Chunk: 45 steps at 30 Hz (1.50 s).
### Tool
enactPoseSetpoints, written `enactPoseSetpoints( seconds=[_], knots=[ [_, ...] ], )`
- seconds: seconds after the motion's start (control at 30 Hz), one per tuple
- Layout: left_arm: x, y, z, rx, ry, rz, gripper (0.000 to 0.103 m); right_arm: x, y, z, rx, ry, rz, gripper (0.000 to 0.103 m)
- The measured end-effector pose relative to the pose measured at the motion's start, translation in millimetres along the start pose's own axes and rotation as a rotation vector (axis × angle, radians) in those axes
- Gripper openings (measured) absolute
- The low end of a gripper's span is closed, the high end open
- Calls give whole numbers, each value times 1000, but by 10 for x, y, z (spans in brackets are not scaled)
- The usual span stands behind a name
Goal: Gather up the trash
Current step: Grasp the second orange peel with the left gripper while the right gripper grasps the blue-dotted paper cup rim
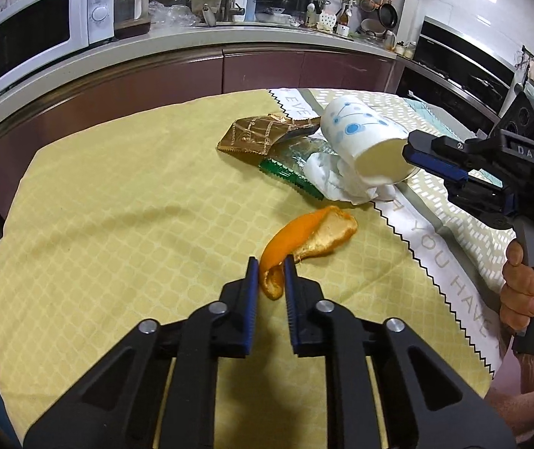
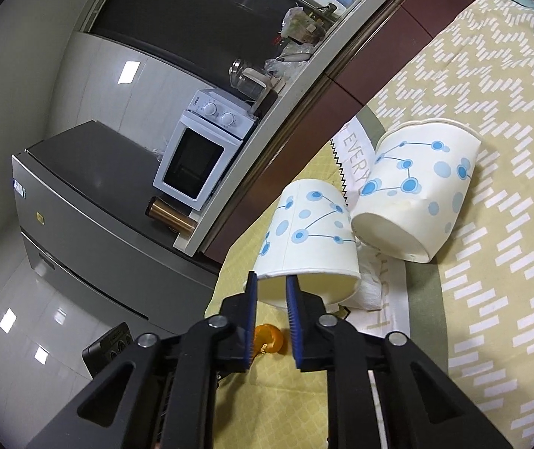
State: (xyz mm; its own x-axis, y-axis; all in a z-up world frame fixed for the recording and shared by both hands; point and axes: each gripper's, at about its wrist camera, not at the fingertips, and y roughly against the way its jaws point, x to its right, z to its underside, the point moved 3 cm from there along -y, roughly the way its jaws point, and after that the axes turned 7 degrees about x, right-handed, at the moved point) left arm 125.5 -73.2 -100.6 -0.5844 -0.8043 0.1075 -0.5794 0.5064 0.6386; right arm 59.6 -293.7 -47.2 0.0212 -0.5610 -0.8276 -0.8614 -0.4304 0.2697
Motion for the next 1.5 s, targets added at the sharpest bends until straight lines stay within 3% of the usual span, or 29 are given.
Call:
enactPoseSetpoints(
  seconds=[0.23, 0.43, 0.67, 1.1, 1.4, 1.5],
  knots=[
    [-48, 100, 16, 30, 33, -2, 11, -39, 31, 25, -29, 30, 10, 11],
    [-83, 180, 23, 51, 52, -6, 11, -223, 108, 74, -51, 181, 64, 24],
    [-70, 194, 49, 50, 62, -4, 11, -212, -31, 19, -35, 85, -16, 31],
    [-72, 216, 86, 48, 63, -3, 11, 297, -161, -90, 79, -304, -29, 37],
    [-80, 231, 84, 51, 72, 3, 11, 288, -43, -90, 59, -166, 68, 38],
    [-81, 227, 85, 51, 70, 2, 11, 262, -6, -96, 52, -162, 31, 41]
  ],
)
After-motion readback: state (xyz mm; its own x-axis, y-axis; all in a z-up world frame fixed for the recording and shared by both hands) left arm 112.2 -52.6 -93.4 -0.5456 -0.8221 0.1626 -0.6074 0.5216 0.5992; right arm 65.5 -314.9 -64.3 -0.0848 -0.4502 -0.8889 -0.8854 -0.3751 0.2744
